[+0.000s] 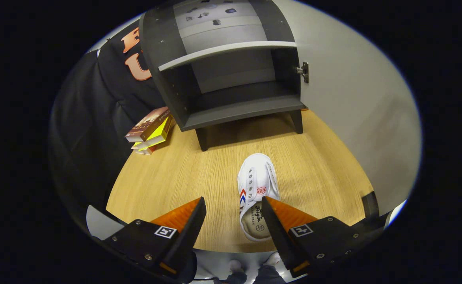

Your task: Open the shoe cabinet door, grab the shoes and put them into the shoe cabinet, then close the shoe cabinet door.

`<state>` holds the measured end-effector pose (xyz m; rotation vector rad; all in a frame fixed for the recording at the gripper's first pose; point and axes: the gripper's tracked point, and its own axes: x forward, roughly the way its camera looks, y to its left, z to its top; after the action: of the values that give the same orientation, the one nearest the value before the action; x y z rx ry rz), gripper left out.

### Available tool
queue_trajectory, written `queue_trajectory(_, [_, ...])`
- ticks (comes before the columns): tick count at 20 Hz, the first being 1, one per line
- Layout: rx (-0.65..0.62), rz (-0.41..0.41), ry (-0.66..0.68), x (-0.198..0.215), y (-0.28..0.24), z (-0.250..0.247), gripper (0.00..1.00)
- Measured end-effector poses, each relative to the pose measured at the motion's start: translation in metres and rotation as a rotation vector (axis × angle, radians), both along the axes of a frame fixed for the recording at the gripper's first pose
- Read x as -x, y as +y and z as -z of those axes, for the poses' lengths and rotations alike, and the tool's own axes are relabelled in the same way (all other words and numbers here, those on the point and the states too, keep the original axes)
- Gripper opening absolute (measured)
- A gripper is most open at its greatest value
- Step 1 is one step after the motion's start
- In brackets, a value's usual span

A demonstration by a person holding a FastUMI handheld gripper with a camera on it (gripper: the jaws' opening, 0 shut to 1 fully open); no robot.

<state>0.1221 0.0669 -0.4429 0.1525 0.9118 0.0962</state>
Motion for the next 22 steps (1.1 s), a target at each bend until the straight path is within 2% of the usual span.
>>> queue_trajectory(7, [-0.048, 0.017, 0.116, 0.002, 0.001, 0.052, 0.88])
queue_trajectory(11, [-0.049, 0.015, 0.15, 0.0, 0.003, 0.069, 0.81])
queue_trajectory(14, [-0.036, 0.002, 0.171, -0.002, 0.005, 0.079, 0.62])
queue_trajectory(18, [-0.042, 0.007, 0.192, -0.003, 0.003, 0.086, 0.29])
queue_trajectory(19, [-0.045, 0.007, 0.202, -0.002, 0.002, 0.089, 0.25])
queue_trajectory(22, [-0.066, 0.007, 0.197, -0.004, 0.003, 0.087, 0.02])
